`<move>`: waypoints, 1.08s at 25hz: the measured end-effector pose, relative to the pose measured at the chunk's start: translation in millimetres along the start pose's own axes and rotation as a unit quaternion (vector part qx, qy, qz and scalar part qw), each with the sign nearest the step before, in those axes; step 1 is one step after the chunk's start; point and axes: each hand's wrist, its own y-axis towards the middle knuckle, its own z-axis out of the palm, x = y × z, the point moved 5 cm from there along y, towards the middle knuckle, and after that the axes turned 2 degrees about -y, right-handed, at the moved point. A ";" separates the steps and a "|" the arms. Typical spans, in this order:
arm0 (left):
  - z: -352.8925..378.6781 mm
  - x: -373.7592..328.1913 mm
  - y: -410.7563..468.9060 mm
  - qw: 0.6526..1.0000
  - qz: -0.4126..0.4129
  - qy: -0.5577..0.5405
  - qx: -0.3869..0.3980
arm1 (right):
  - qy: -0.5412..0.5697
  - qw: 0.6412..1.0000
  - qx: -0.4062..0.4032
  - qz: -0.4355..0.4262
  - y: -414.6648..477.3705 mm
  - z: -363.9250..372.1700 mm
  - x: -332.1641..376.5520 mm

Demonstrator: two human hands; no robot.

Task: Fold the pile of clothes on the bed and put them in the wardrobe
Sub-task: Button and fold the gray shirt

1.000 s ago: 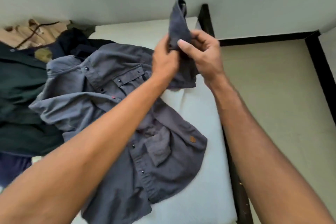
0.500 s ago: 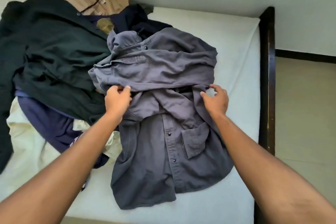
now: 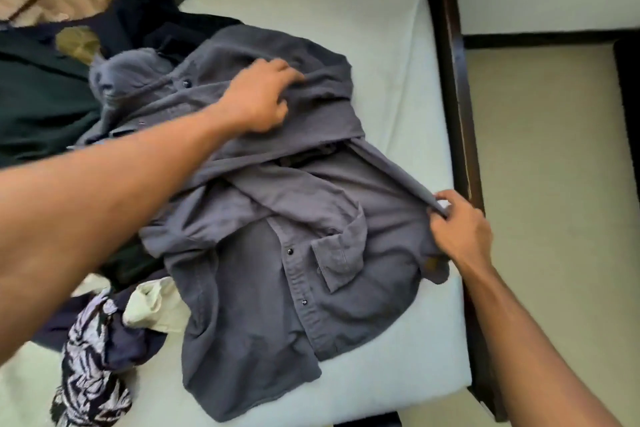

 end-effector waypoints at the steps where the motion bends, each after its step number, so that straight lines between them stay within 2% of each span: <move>1: 0.9 -3.1 21.4 1.000 0.002 0.010 0.022 | -0.009 0.999 -0.034 0.017 -10.5 -6.6 -18.4; 3: 8.9 -11.4 52.7 0.996 0.015 0.038 0.082 | 0.009 0.999 -0.023 0.025 -30.2 5.8 -44.7; 6: 22.3 -22.5 92.4 0.977 0.044 0.133 0.158 | 0.080 0.995 0.057 0.008 -31.9 41.2 -50.3; 10: 28.9 -22.0 126.4 0.957 0.036 0.214 0.194 | 0.103 0.989 0.105 -0.031 -14.4 56.0 -36.8; 15: 7.6 -22.2 121.4 0.966 0.043 0.221 0.130 | 0.085 0.991 0.104 -0.027 -30.2 51.1 -50.2; 18: -27.0 -16.9 89.7 0.984 0.051 0.159 0.057 | 0.089 0.992 0.066 -0.064 -50.6 32.2 -38.8; 21: -68.9 5.3 42.0 0.987 0.063 0.144 -0.022 | 0.091 0.988 0.025 -0.119 -85.5 8.4 -3.5; 25: -109.3 53.9 -31.9 0.984 0.069 0.145 -0.076 | 0.062 0.977 0.105 -0.173 -162.7 16.6 58.6; 27: -124.0 80.2 -68.2 0.982 0.078 0.147 -0.087 | 0.016 0.970 0.110 -0.217 -213.4 33.5 86.7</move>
